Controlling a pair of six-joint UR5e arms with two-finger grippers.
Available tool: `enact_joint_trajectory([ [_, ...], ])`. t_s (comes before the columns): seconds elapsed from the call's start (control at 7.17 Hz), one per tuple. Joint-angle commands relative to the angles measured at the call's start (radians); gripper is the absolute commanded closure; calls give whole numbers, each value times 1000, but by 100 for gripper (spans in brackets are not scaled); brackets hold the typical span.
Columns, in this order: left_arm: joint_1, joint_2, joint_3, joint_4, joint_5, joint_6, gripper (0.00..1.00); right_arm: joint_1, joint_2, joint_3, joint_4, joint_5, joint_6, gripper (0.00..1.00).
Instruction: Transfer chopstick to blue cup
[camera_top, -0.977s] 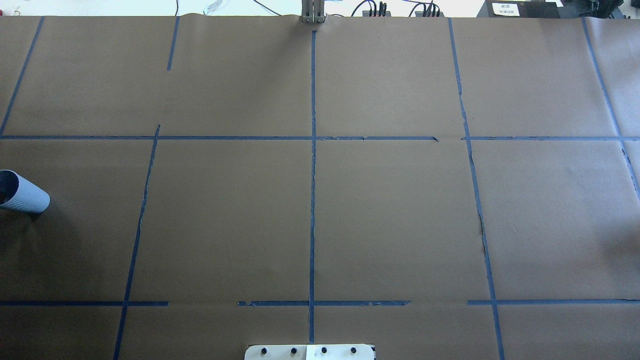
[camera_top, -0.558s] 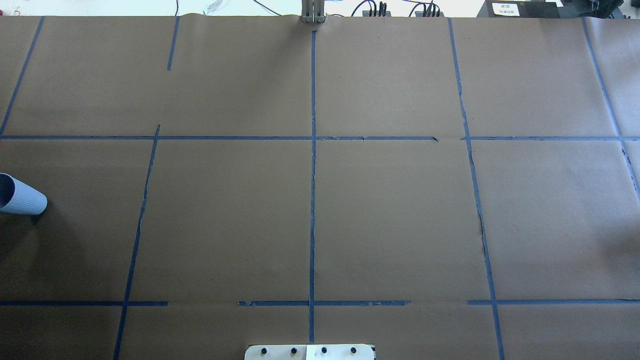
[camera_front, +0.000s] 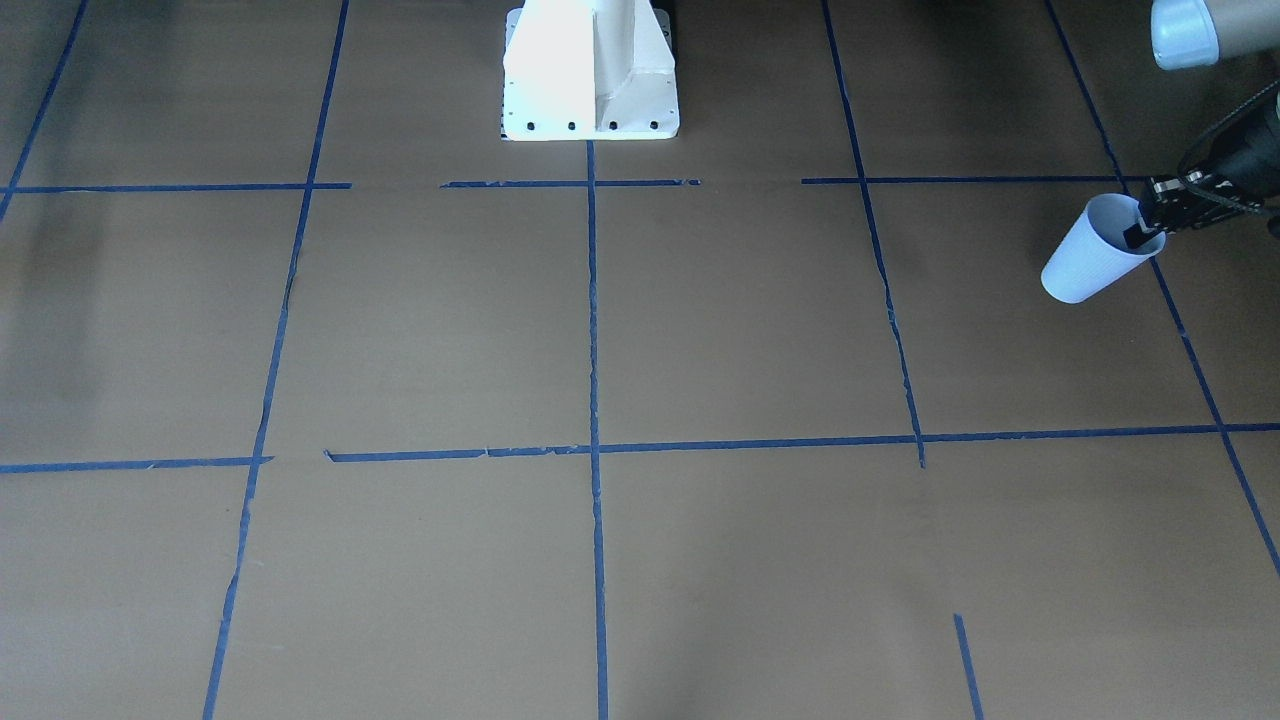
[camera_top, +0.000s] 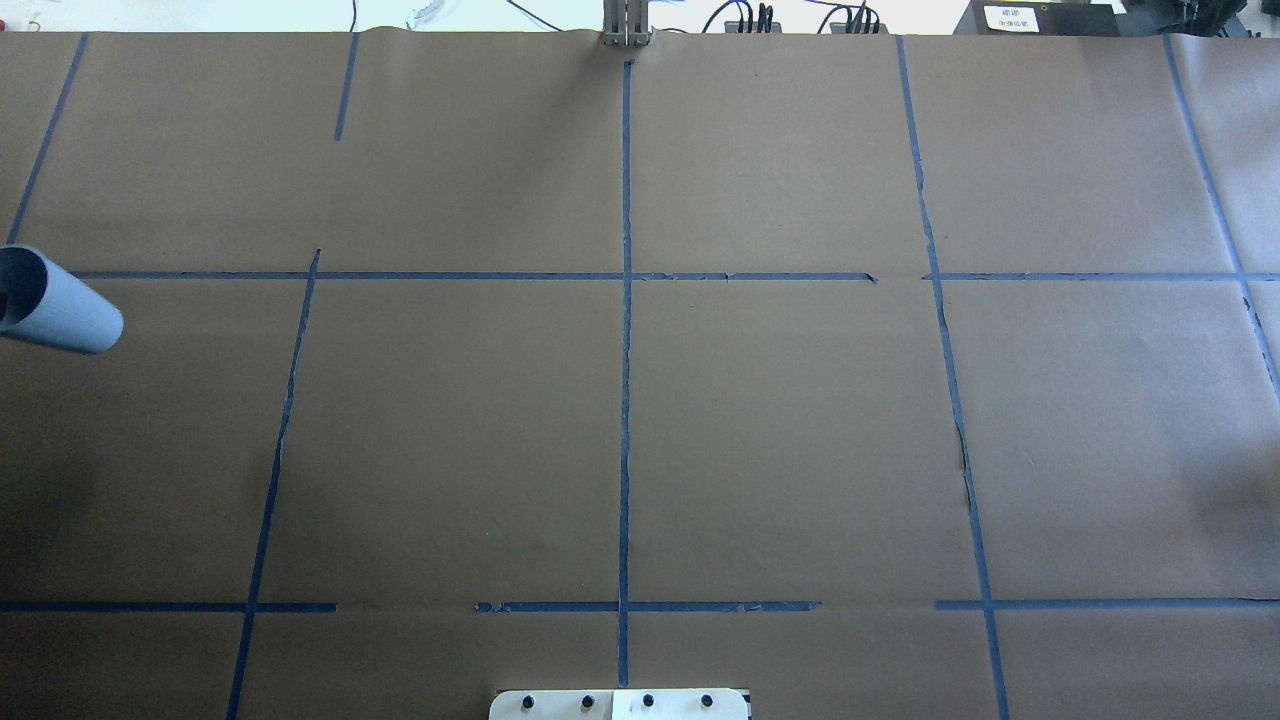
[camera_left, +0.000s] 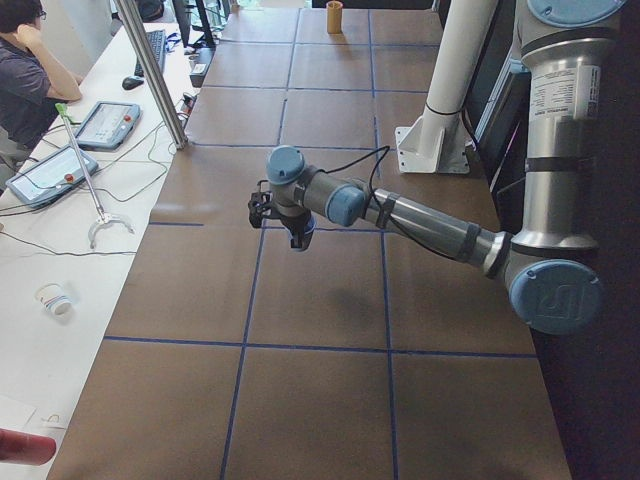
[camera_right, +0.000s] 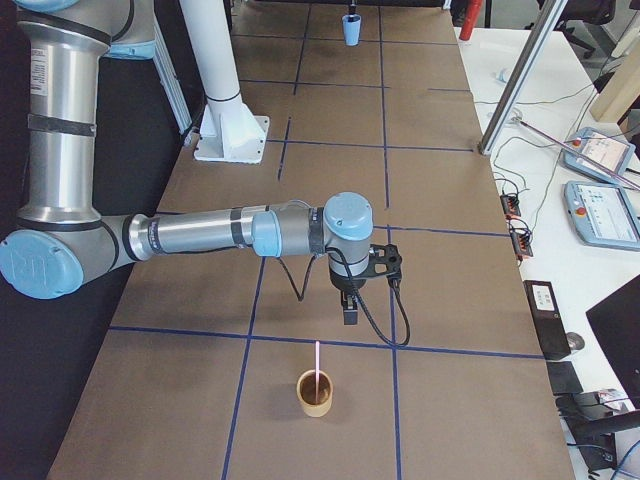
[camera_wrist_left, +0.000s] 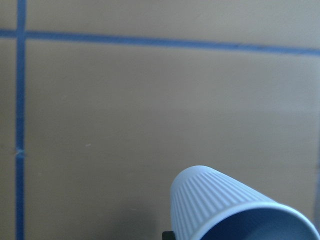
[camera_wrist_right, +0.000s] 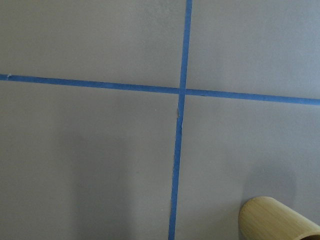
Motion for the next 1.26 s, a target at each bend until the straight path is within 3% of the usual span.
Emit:
enact_joint_trajectory([
  [0.0,145,-307,-49,216,4,-321,100,1,-8,2,0,1,1,0],
  [0.14,295,-431,-35,216,62,-527,100,1,-7,-1,-2,14,1,0],
  [0.28,440,-534,-20,210,187,-698,100,1,-6,1,-2,37,1,0],
  [0.56,569,-714,157,184,277,-794,100,1,-3,-1,0,57,27,0],
  [0.84,633,-724,326,-74,345,-891,100,1,0,7,2,55,44,0],
  [1.12,684,-730,358,-103,381,-903,100,1,3,2,0,54,44,0],
])
